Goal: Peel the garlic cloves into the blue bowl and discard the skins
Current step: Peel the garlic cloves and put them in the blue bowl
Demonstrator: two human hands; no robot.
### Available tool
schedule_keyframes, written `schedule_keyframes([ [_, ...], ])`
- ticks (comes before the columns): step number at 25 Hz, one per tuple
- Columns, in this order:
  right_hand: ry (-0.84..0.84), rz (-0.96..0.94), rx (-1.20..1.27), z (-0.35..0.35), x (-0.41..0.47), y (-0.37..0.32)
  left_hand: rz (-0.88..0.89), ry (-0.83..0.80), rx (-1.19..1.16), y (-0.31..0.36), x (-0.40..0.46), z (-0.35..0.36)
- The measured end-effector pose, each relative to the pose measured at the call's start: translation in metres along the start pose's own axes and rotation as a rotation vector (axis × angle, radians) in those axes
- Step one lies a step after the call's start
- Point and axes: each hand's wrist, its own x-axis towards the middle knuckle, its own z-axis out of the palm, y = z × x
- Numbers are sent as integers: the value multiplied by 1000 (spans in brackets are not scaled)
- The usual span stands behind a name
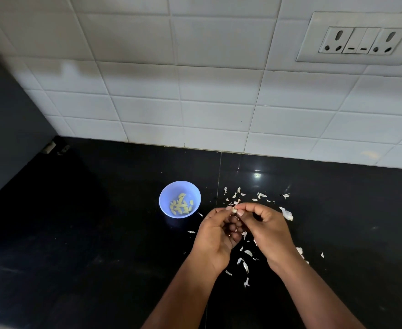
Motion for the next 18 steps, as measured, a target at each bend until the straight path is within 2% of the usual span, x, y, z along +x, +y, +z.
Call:
schedule_keyframes([
  [2, -90, 196, 248, 6, 0, -3, -21, -11, -63, 1, -4, -6],
  [4, -117, 240, 326, 8, 0, -3, 17, -5, -26, 1, -5, -14],
  [9, -57, 166, 216, 20, -4, -3, 196, 101, 328, 10, -7, -28],
  [12, -68, 124, 171, 30, -3, -6, 140, 77, 318, 14, -8, -32],
  [18, -99, 72, 259, 38, -2, -11, 58, 8, 204, 30, -6, -39],
])
